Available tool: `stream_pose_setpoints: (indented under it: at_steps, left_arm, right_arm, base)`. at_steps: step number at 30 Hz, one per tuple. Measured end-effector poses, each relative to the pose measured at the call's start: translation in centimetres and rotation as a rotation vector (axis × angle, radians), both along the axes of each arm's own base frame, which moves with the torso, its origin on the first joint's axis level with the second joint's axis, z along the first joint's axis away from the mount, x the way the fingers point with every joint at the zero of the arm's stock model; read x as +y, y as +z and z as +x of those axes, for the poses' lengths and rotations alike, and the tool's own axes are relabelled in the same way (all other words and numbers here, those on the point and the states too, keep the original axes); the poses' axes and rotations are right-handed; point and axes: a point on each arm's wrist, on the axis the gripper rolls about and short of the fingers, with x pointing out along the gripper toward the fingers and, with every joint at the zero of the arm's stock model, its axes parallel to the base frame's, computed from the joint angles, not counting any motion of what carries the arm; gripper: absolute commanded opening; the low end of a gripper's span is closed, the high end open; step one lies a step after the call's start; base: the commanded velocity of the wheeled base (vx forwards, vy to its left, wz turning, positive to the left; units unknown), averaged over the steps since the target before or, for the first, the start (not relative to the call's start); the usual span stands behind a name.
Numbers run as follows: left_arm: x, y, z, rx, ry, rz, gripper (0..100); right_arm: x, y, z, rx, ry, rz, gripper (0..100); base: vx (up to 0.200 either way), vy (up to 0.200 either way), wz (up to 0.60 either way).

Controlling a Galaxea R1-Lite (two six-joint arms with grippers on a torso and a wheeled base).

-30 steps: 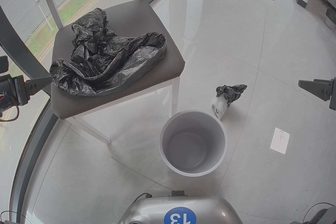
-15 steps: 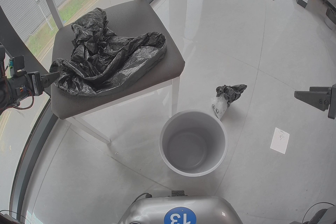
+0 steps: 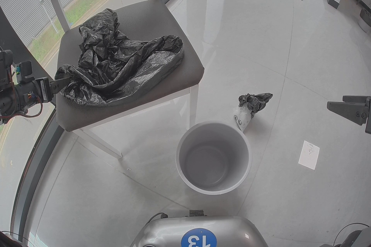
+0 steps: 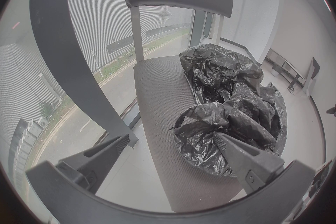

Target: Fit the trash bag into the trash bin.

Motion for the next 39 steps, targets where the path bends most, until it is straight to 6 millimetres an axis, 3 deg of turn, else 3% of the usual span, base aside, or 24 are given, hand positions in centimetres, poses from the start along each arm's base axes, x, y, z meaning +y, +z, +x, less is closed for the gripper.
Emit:
stream_pose_setpoints:
  at_steps: [22, 34, 35, 39]
  left_arm:
    - [-1.4, -0.4, 1.9, -0.002, -0.036, -0.103, 100]
    - [-1.9, -0.8, 1.9, 0.007, -0.055, -0.103, 100]
    - [-1.9, -0.9, 1.9, 0.008, -0.056, -0.103, 0]
    - [-2.0, -1.0, 1.9, 0.004, -0.059, -0.104, 0]
  right_arm:
    - [-0.4, 0.2, -1.2, -0.028, -0.001, 0.009, 100]
    - [-0.5, 0.2, -1.5, -0.034, -0.001, 0.011, 100]
    - [-0.6, 0.2, -1.6, -0.036, -0.001, 0.012, 100]
    - [-0.6, 0.2, -1.7, -0.042, -0.003, 0.014, 100]
  base:
    - [0.0, 0.0, 0.0]
    - [0.0, 0.0, 0.0]
    - [0.0, 0.0, 0.0]
    - [0.0, 0.0, 0.0]
